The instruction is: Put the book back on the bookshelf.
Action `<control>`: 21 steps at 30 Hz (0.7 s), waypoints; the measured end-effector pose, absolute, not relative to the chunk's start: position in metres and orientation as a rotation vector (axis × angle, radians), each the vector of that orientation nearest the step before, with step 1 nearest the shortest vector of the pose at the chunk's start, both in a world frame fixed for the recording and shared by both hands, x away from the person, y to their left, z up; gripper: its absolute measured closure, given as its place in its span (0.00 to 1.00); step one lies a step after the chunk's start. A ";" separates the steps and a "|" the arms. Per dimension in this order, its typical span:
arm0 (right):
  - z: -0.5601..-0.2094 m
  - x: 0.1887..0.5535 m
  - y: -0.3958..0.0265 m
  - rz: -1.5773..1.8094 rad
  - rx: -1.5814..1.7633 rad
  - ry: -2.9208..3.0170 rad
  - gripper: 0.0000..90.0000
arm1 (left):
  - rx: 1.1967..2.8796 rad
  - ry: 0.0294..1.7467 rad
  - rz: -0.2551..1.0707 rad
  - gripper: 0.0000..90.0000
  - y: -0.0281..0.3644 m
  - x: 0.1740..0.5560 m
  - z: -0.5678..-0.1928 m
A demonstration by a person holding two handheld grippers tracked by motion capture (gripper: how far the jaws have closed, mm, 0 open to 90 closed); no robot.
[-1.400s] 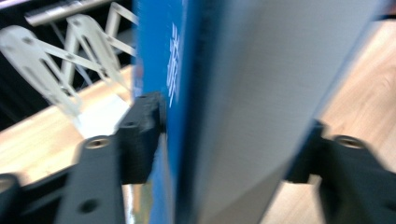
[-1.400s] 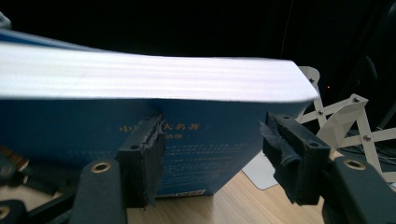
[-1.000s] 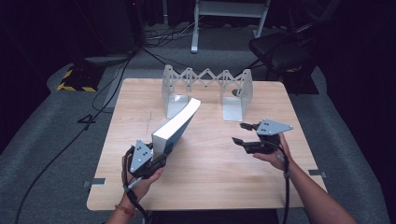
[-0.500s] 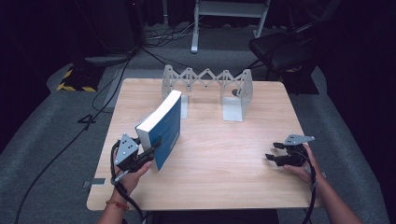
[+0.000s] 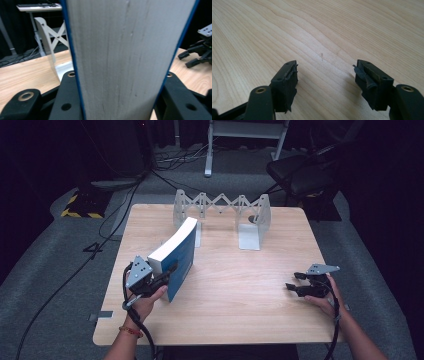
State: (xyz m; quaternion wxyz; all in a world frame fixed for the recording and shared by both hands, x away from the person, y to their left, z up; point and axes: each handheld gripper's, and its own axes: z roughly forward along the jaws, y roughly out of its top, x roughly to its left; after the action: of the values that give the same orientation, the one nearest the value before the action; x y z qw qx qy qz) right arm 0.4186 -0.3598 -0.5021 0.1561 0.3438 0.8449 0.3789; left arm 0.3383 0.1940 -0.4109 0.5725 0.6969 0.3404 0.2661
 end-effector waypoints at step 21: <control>-0.503 0.421 -0.366 1.085 0.985 2.408 0.37 | 1.641 0.534 0.345 0.67 0.092 0.362 -0.397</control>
State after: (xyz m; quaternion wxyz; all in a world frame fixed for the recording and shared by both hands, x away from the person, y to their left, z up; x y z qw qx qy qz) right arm 0.4214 -0.3657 -0.5028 0.1609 0.3450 0.8431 0.3798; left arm 0.3624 0.0917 -0.3969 0.6373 0.7185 0.2339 0.1512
